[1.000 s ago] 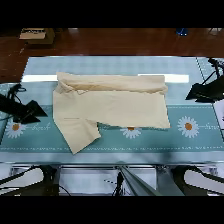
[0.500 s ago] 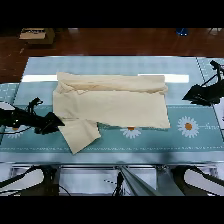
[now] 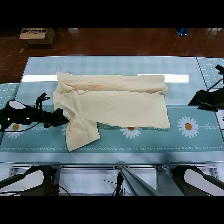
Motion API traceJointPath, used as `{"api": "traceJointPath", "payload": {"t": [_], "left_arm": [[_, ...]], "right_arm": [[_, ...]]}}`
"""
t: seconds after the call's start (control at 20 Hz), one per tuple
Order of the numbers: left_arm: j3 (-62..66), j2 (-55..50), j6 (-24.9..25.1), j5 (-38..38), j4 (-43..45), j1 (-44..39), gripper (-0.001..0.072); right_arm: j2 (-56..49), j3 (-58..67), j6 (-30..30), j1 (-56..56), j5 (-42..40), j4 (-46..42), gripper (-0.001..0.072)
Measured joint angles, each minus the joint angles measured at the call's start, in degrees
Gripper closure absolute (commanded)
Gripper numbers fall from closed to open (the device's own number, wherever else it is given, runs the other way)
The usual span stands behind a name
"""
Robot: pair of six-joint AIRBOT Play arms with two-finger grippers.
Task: Fold the shirts.
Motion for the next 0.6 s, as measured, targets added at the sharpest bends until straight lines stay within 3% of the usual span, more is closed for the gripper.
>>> {"api": "traceJointPath", "payload": {"t": [0.25, 0.6], "left_arm": [[-0.2, 0.3, 1.1, -2.2, 1.1, -0.2, 0.0693], [-0.1, 0.4, 2.5, -4.5, 1.2, -0.2, 0.0692]], "right_arm": [[0.3, -12.9, -2.1, -3.8, -1.6, 8.3, 0.0161], [0.4, -25.8, -2.6, 0.9, -13.4, 17.5, 0.0179]]}}
